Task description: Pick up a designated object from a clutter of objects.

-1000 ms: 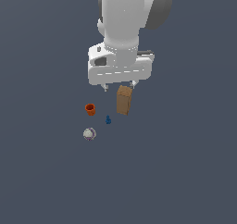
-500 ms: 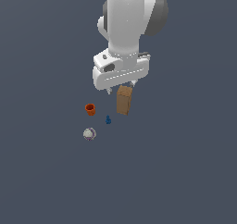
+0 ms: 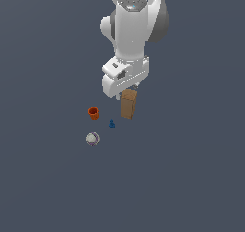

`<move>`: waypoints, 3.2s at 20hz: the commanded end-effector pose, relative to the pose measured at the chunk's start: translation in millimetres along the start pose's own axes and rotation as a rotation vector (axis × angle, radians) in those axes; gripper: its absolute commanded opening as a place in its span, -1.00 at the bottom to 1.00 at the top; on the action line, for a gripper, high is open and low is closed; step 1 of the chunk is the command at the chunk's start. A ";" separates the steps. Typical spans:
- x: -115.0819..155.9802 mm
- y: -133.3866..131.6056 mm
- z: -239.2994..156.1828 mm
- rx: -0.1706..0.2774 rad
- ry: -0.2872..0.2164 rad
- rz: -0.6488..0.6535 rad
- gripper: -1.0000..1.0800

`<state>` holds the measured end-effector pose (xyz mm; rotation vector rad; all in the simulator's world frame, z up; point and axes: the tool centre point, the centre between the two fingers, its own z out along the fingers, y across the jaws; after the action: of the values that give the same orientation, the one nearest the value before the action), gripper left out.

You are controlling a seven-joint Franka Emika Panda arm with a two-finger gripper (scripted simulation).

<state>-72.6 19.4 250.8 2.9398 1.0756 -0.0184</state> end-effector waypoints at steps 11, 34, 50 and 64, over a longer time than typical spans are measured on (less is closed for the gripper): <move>-26.5 -33.9 35.9 0.002 0.010 -0.334 0.92; -46.5 -56.7 61.6 0.002 0.016 -0.549 0.92; -46.7 -57.9 104.6 0.002 0.016 -0.553 0.92; -46.2 -56.9 103.0 0.000 0.018 -0.553 -1.00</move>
<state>-145.9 31.6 147.4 2.5433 1.8428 0.0017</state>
